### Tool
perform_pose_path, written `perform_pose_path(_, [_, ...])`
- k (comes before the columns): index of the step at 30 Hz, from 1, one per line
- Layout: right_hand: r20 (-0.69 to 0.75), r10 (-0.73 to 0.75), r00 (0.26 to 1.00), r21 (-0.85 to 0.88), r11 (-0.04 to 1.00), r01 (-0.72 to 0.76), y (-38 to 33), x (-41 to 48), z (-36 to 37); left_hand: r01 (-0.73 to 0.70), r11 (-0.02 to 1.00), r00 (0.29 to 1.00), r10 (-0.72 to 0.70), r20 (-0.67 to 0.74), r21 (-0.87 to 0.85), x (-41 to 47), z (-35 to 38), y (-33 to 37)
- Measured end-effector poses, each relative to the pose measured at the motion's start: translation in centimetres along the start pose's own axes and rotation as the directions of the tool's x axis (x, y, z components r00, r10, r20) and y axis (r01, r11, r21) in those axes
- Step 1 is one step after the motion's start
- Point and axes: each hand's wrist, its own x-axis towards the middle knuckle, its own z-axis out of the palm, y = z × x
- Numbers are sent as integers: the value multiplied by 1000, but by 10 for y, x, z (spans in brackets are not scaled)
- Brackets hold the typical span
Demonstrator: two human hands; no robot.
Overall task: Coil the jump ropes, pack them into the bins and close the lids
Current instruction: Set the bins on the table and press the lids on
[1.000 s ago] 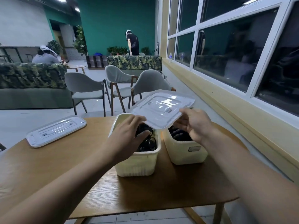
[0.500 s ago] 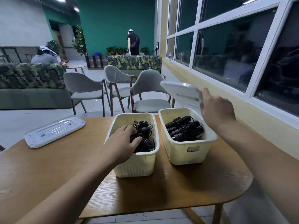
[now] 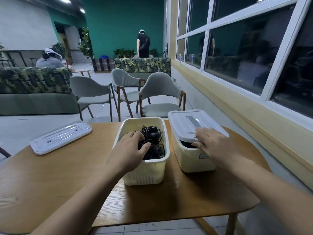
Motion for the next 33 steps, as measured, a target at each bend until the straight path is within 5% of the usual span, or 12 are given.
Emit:
perform_pose_path(8, [16,16,1000,196,980,-19,7,-16,4,3,1000,1000,-3,-13,-5,-3,-1,0])
perform_pose_path(20, [213,126,969,131,979,-156,-8,-7,-11,-23,1000,999,23,-28,-5,-9,-1,2])
perform_pose_path(28, [382,170,908,195,946,-259,-21,61,-4,-59,958,996,37,-86,-280,5,-7,-9])
perform_pose_path(33, [496,177,850,168,941,-294,-18,68,17,-17,948,966,-66,-251,-317,15,-28,-51])
